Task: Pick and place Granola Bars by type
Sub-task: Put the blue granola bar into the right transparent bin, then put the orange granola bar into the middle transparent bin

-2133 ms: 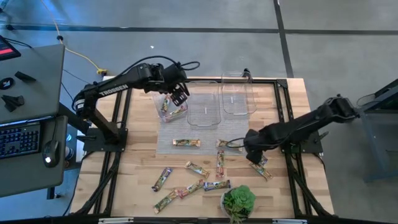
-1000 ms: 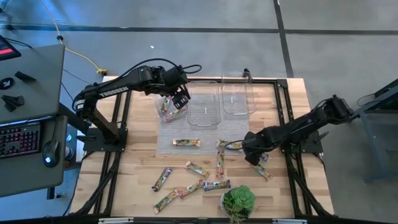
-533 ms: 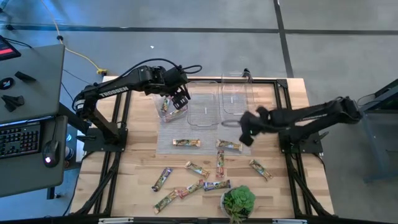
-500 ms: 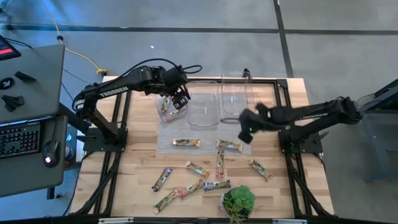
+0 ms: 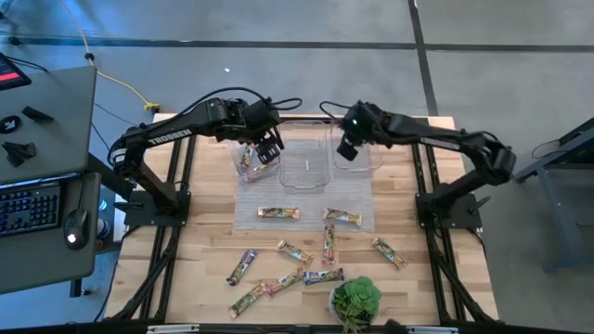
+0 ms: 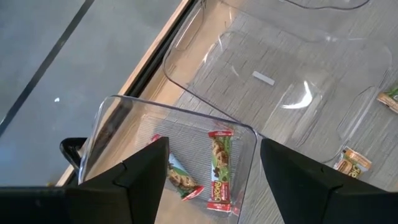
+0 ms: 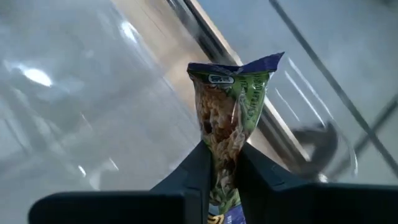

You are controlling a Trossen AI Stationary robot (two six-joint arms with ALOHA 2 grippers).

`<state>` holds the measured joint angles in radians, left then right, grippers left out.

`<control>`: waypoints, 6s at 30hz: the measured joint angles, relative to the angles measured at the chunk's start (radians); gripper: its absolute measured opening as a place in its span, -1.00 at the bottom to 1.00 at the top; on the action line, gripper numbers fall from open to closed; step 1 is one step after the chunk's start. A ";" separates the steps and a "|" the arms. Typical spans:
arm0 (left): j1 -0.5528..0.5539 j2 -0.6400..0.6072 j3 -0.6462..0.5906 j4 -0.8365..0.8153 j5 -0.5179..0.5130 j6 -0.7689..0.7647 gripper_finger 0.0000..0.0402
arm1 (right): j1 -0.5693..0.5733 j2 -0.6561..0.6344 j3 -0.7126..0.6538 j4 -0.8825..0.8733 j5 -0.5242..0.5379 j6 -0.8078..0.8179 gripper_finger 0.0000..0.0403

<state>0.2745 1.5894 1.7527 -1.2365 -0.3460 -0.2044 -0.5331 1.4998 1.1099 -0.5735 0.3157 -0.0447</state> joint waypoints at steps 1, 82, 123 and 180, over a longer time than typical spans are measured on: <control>0.000 0.000 0.000 -0.003 0.003 0.008 0.24 | -0.018 0.025 0.000 -0.005 0.012 -0.019 -0.73; 0.000 0.000 0.000 -0.054 0.224 -0.014 0.24 | 0.714 -0.252 -0.731 0.592 -0.103 0.206 -0.30; 0.000 0.000 0.000 -0.059 0.222 -0.014 0.24 | 0.714 -0.101 -0.850 1.069 -0.066 0.173 -0.31; 0.000 0.000 0.000 0.113 0.224 -0.010 0.24 | 0.625 -0.098 -0.847 1.074 -0.116 0.239 -0.30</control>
<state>0.2745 1.5894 1.7527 -1.1236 -0.1215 -0.2146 0.0921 1.4017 0.2626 0.5008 0.1994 0.1939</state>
